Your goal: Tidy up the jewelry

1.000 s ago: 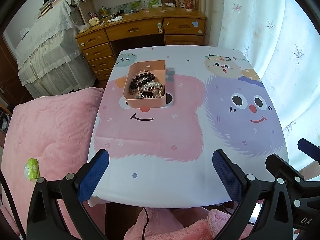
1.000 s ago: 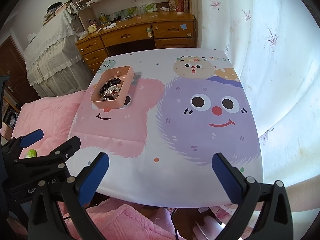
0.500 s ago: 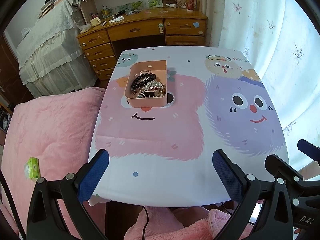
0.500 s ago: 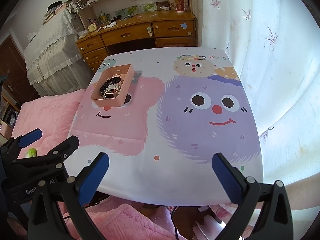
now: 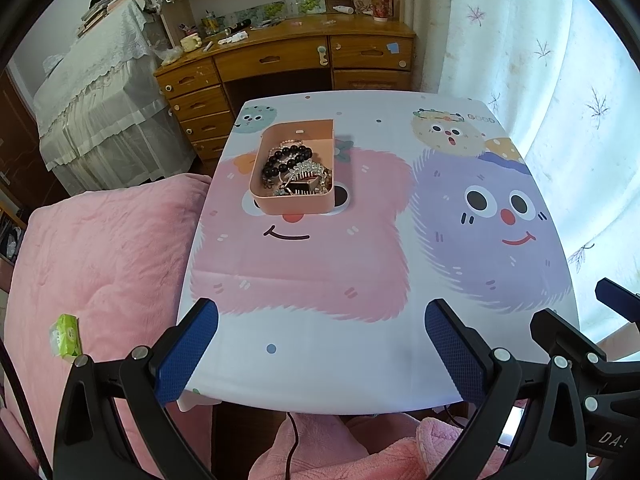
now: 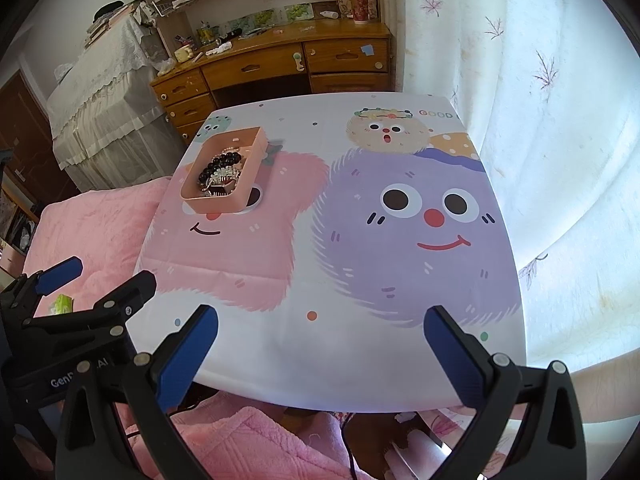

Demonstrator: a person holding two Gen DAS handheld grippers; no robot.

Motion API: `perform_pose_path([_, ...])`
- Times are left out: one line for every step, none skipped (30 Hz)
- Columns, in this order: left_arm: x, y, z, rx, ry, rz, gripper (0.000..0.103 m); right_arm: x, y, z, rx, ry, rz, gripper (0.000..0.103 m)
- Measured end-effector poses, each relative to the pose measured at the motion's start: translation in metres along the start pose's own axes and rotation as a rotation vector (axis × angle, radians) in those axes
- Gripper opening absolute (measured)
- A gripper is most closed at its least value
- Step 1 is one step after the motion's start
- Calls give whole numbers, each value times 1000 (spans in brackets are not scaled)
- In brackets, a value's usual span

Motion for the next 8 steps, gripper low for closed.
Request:
perform_pose_path([0, 0, 0, 0, 1, 1, 102, 1, 0, 0, 1, 1, 1, 103])
perform_pose_path([1, 1, 0, 0, 1, 2, 102, 2, -1, 1, 2, 2, 3, 103])
perform_pose_path([1, 0, 1, 0, 1, 1, 102, 2, -1, 2, 2, 4, 4, 103])
perform_pose_path([1, 1, 1, 0, 3, 2, 102, 3, -2, 2, 3, 5, 4, 103])
perform_pose_path([1, 0, 1, 0, 3, 2, 102, 3, -2, 2, 3, 6, 4, 103])
perform_pose_path([0, 0, 2, -1, 3, 2, 102, 2, -3, 2, 3, 8, 5, 103])
perform_pose_path([1, 0, 2, -2, 5, 3, 102, 1, -4, 3, 4, 10, 6, 103])
perform_pose_path([1, 0, 2, -3, 4, 2, 102, 1, -4, 3, 4, 11, 8, 103])
Point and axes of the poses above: each gripper's, at about its wrist camera, not at the fingertips, and z roughly the way its jaws point, y to its left, x to its underside, the point moved 3 cm from there along z, roughly the way its jaws point, and after that the axes turned 6 degrees about z, right-handed, at the moved point
